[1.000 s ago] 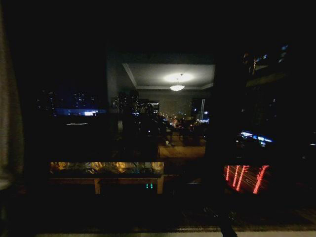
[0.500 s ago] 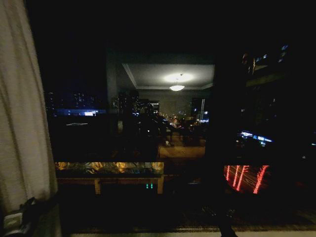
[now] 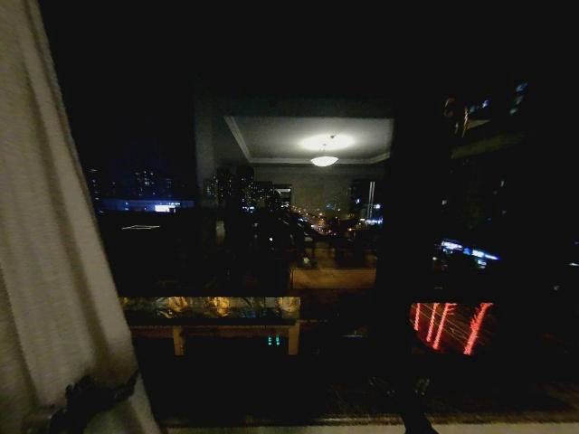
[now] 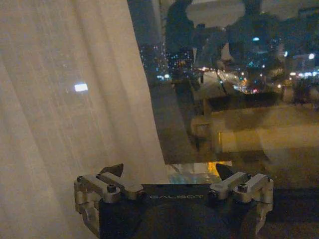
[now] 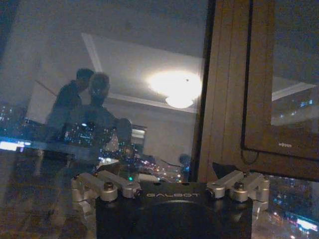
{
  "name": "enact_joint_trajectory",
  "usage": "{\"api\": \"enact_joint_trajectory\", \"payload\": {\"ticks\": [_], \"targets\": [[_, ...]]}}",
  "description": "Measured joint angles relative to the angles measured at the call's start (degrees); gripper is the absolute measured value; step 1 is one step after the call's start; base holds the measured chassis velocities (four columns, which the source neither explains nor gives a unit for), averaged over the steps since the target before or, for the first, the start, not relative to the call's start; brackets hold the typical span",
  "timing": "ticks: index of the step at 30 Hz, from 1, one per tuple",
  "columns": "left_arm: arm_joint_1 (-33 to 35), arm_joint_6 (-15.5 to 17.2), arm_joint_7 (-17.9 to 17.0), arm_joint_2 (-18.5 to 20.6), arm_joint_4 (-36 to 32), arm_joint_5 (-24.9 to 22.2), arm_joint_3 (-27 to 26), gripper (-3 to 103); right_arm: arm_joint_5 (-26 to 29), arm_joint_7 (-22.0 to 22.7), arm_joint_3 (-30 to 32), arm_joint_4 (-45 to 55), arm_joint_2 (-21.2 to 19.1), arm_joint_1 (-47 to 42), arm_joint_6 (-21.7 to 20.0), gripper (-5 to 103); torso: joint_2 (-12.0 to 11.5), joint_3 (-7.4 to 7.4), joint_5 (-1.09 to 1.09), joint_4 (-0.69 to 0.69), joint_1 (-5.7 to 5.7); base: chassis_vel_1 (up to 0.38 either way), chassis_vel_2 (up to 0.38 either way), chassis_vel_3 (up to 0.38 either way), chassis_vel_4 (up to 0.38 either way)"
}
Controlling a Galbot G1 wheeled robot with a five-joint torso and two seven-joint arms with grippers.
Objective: Open the curtains by pulling them apart, changing their state from closed to fully open.
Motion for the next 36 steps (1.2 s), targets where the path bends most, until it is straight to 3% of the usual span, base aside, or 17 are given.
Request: {"api": "enact_joint_trajectory", "payload": {"ticks": [5,12,18,21,23,26,31,36], "targets": [[2.5,-1.4,0.7,-3.7,-0.8,2.2,0.3,100,-0.2,0.1,-0.1,0.6,0.0,0.0,-0.1,100,0.0,0.00,0.00,0.01,0.00,0.000,0.000,0.000,0.000],[1.8,-2.4,0.9,-3.6,0.1,2.3,0.6,100,-0.3,0.1,-0.1,0.7,0.0,-0.1,-0.2,100,0.0,0.00,0.00,0.00,0.00,0.000,0.000,0.000,0.000],[0.8,-4.7,3.1,-3.1,0.7,2.1,1.4,100,-0.2,0.1,-0.4,0.2,0.0,0.1,-0.3,100,0.0,0.00,0.00,0.00,0.01,0.000,0.000,0.000,0.000],[-0.2,-6.8,1.4,-4.2,1.0,1.8,1.0,100,2.3,0.3,-1.1,0.5,0.0,-0.2,-2.4,100,0.0,0.00,-0.01,-0.01,0.00,0.000,0.000,0.000,0.000],[-0.7,-7.1,-3.2,-5.9,-0.9,0.0,-0.6,100,5.6,0.8,-2.5,2.0,0.0,-1.1,-6.3,100,0.0,0.00,0.00,-0.01,0.02,0.000,0.000,0.000,0.000],[-0.1,-7.3,-5.5,-7.8,-3.8,-1.1,-1.9,100,6.0,0.9,-3.9,2.6,0.0,-2.1,-7.8,100,0.0,0.00,-0.01,0.00,0.01,0.000,0.000,0.000,0.000],[2.2,-7.4,-6.6,-11.5,-9.3,-1.2,-2.7,100,5.0,0.8,-7.2,3.7,0.0,-3.7,-11.0,100,0.0,0.00,0.01,0.01,0.01,0.000,0.000,0.000,0.000],[3.4,-7.5,-6.3,-12.5,-10.8,0.1,-2.4,100,4.7,0.6,-7.0,4.0,0.0,-3.2,-13.5,100,0.0,0.00,-0.01,0.01,0.01,0.000,0.000,0.000,0.000]]}}
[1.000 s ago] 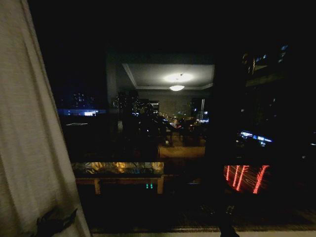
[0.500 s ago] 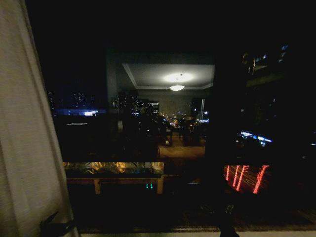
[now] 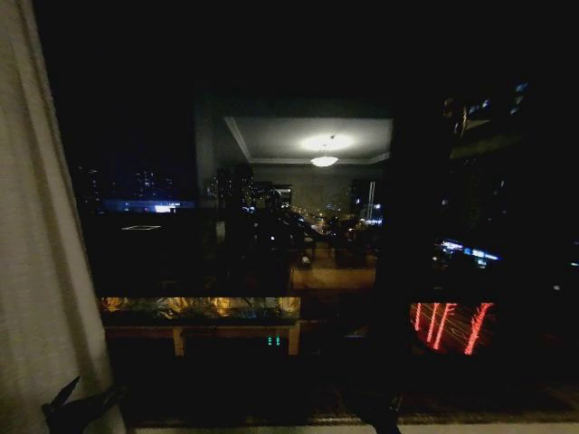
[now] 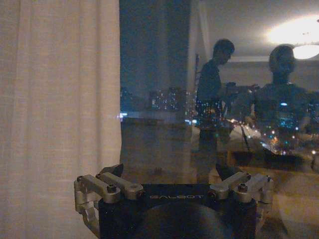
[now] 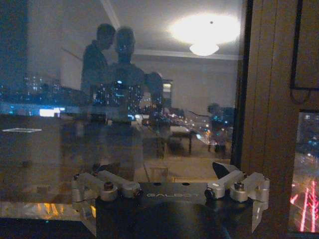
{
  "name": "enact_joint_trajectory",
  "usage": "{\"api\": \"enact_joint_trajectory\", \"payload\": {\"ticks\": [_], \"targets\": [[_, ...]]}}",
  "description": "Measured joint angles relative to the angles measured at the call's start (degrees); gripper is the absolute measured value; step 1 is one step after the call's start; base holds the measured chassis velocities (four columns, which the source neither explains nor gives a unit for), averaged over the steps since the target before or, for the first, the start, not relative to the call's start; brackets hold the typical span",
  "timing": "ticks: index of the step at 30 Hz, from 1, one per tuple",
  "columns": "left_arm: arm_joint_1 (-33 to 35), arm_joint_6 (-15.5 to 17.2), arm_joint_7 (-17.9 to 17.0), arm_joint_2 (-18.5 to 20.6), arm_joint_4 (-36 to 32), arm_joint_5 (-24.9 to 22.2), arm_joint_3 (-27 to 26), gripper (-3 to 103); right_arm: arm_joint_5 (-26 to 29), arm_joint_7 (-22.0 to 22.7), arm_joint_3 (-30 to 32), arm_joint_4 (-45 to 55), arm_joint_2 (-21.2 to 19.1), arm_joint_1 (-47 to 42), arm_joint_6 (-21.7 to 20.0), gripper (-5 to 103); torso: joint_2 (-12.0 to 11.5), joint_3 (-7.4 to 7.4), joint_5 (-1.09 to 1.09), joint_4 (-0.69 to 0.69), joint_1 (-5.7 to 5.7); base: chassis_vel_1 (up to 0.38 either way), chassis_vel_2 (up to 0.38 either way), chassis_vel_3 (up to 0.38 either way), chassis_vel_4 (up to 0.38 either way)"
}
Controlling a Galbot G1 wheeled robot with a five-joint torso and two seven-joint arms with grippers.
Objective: Open the curtains by pulling them apart, changing their state from closed to fully open.
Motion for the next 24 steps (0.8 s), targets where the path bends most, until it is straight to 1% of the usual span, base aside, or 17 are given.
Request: {"api": "enact_joint_trajectory", "payload": {"ticks": [8,13,19,22,24], "targets": [[0.1,0.0,0.2,-0.1,-0.9,1.0,0.5,100,0.7,-0.7,2.0,-1.0,0.0,0.8,-0.3,100,0.0,0.00,0.01,-0.01,0.00,0.000,0.000,0.000,0.000],[-0.5,0.5,0.2,0.4,-0.9,2.3,2.1,100,1.5,-0.8,3.0,-2.0,0.0,1.5,0.0,100,0.0,0.00,0.00,0.00,0.00,-0.079,-0.093,0.079,0.087],[-0.9,1.2,0.2,0.9,-0.9,2.5,2.6,100,1.6,-0.8,3.4,-2.9,0.0,2.1,0.9,100,0.0,0.00,0.00,-0.01,0.01,-0.206,-0.184,0.181,0.183],[-0.9,1.2,0.2,1.6,-0.2,2.4,1.9,100,1.6,-0.9,3.5,-3.5,0.0,2.7,1.3,100,0.0,0.00,0.04,-0.02,0.00,-0.276,-0.260,0.263,0.268],[-0.9,1.2,0.3,1.8,0.1,2.4,1.6,100,1.6,-0.9,3.5,-3.6,0.0,2.8,1.4,100,0.0,0.00,0.02,-0.01,0.00,-0.296,-0.313,0.284,0.290]]}}
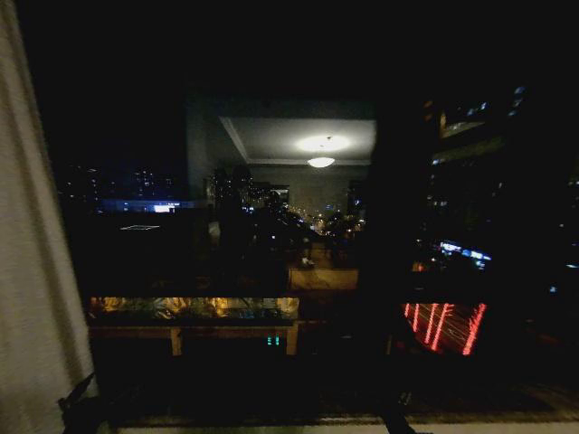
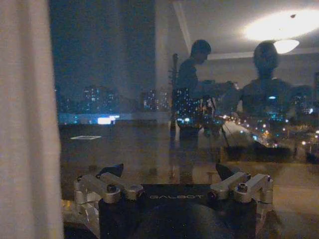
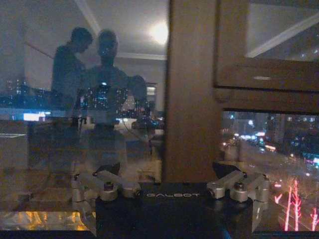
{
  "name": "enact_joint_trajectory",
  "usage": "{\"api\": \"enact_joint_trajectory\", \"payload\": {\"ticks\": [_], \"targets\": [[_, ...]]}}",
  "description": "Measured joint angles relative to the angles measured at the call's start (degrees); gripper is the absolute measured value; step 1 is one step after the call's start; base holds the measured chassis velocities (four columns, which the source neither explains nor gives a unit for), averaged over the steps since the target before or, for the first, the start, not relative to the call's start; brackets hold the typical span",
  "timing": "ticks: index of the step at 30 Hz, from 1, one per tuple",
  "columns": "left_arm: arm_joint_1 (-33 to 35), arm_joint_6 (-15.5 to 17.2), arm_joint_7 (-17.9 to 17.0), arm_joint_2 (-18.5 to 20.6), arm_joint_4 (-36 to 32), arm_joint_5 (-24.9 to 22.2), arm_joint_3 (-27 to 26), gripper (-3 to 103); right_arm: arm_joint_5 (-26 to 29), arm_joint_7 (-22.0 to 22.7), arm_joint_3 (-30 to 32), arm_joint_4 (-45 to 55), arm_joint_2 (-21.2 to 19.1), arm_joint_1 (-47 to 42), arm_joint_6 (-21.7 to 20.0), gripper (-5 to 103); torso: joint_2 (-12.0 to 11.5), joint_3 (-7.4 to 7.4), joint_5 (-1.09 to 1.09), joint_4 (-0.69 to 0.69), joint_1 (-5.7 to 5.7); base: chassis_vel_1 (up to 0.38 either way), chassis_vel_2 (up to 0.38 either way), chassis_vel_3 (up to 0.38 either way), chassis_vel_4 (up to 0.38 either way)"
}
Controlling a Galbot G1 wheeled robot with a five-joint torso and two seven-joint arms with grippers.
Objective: Open the curtains by pulling them apart, changing their state from closed to fully open.
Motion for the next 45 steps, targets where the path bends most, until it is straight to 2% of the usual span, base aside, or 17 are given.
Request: {"api": "enact_joint_trajectory", "payload": {"ticks": [36,45], "targets": [[0.6,-2.1,1.7,0.6,3.9,-0.2,-0.7,100,-0.2,0.2,1.3,-0.6,0.0,-0.6,0.2,100,0.0,0.00,-0.02,0.02,0.00,-0.353,-0.343,0.346,0.346],[0.9,-2.4,1.8,0.5,4.0,-0.2,-0.7,100,-0.2,0.6,2.3,-0.3,0.0,-2.1,1.7,100,0.0,0.00,0.00,0.00,0.01,-0.354,-0.370,0.323,0.368]]}}
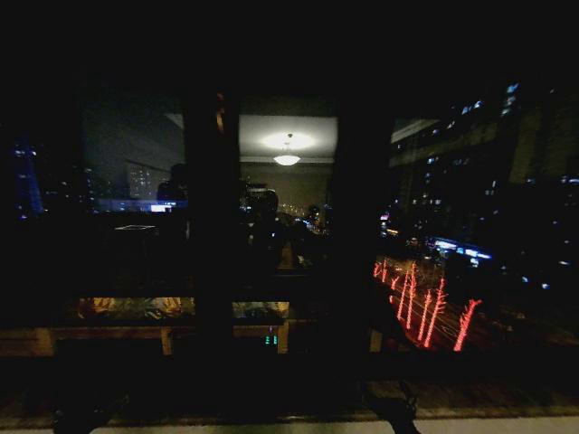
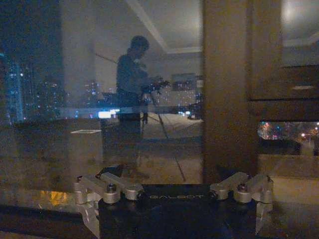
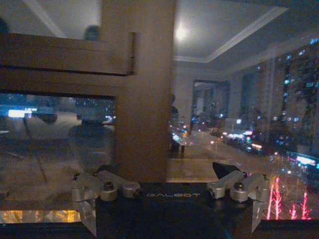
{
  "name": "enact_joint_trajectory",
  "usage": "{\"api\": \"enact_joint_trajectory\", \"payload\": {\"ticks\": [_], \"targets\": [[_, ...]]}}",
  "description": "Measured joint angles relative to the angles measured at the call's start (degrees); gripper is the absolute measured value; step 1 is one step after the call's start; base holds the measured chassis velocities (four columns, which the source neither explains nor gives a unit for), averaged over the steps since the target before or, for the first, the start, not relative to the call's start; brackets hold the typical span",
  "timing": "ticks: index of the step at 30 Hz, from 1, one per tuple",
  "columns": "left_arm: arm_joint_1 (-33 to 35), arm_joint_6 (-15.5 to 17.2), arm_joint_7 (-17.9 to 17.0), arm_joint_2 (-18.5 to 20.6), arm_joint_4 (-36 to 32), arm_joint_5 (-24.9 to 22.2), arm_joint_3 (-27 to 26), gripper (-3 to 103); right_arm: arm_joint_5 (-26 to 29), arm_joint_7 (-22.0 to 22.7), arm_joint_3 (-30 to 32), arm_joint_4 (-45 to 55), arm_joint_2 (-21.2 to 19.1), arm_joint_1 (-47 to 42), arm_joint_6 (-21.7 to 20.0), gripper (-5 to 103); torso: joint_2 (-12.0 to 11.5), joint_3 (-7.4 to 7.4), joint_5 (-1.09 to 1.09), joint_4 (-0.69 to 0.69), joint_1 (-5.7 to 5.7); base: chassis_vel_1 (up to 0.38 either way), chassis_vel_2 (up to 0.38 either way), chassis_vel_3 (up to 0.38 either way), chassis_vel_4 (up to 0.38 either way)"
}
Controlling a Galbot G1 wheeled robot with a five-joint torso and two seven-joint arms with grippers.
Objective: Open the curtains by pulling them apart, changing their state from closed to fully open.
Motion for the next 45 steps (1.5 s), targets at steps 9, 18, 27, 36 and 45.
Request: {"api": "enact_joint_trajectory", "payload": {"ticks": [9,18,27,36,45], "targets": [[0.9,-0.8,0.1,0.0,0.1,0.0,-0.8,100,-0.1,1.2,0.2,0.2,0.0,-0.9,2.1,100,0.0,-0.01,-0.01,0.00,-0.02,-0.059,-0.272,0.052,0.265],[1.1,-1.3,0.1,-0.4,0.3,0.0,-0.7,100,-0.1,2.2,0.2,0.4,0.0,-1.1,2.2,100,0.0,0.00,-0.03,0.00,0.00,0.242,-0.173,-0.252,0.173],[1.3,-2.2,0.1,-0.2,0.6,0.1,-0.9,100,-1.2,2.3,0.3,0.6,0.0,-0.9,1.9,100,0.0,-0.01,-0.02,0.00,-0.02,0.209,-0.295,-0.201,0.301],[1.6,-3.3,0.2,-0.2,1.5,0.2,-0.8,100,-1.9,2.3,0.1,0.6,0.0,-0.8,2.1,100,0.0,0.01,-0.02,0.00,-0.01,-0.082,-0.190,0.085,0.220],[1.3,-4.2,0.3,-0.2,2.7,0.2,-0.7,100,-2.1,3.4,0.1,0.3,0.0,-0.4,2.5,100,0.0,0.02,-0.01,0.00,0.04,-0.092,-0.129,0.079,0.144]]}}
